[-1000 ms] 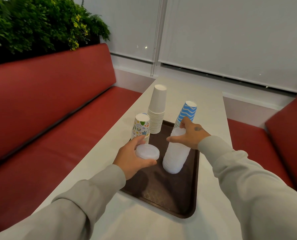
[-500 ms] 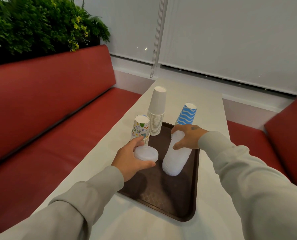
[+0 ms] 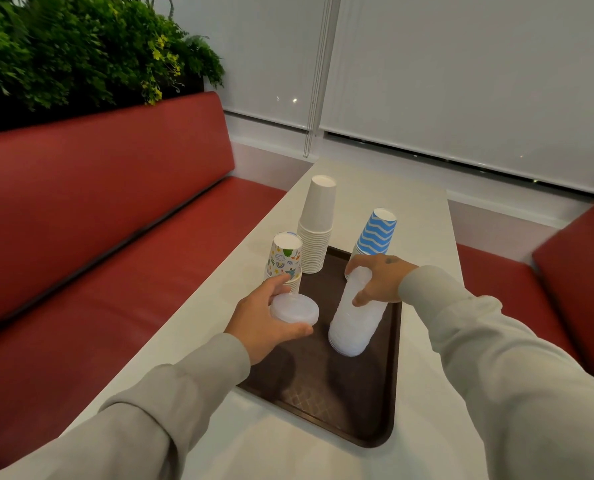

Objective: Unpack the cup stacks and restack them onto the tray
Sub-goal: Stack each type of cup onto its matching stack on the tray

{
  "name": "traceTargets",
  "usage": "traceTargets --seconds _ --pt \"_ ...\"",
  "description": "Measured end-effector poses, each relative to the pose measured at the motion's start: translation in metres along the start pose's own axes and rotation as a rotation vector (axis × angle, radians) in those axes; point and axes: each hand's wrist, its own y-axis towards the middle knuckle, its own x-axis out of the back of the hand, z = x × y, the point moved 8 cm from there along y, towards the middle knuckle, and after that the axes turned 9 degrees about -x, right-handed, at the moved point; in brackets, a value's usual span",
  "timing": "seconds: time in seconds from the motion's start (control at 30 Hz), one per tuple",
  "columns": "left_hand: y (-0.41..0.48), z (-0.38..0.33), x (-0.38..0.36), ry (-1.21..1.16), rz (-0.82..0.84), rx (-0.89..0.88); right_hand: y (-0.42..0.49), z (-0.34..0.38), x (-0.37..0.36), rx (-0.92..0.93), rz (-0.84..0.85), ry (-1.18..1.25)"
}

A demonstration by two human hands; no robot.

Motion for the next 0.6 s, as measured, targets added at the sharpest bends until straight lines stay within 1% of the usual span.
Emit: traceTargets --seconds 0.3,0.37,0.4,0.47,0.5,0.53,0.6 --pt "0.0 -0.006 -0.003 -0.007 0.001 -0.02 -0.002 0.0 0.0 -0.02 -0.045 0.033" --pt "0.0 -0.006 -0.002 -0.015 -0.007 -0.026 -0.009 0.004 0.013 0.004 -0.131 0.073" --pt "0.0 -0.007 -0.001 -0.017 -0.01 -0.03 -0.015 0.008 0.023 0.04 -0.208 0.111" --pt "0.001 -0.011 -0.001 -0.016 -0.012 -0.045 -0.032 0.024 0.043 0.153 -0.352 0.229" --pt "0.002 -0.013 -0.002 -0.013 -0.011 -0.054 -0.039 0.033 0.049 0.205 -0.375 0.287" --pt "0.002 -0.016 -0.002 -0.009 -0.012 -0.062 -0.045 0.042 0.051 0.236 -0.351 0.326" --pt "0.002 -0.02 -0.002 -0.003 -0.02 -0.081 -0.051 0.056 0.042 0.229 -0.215 0.296"
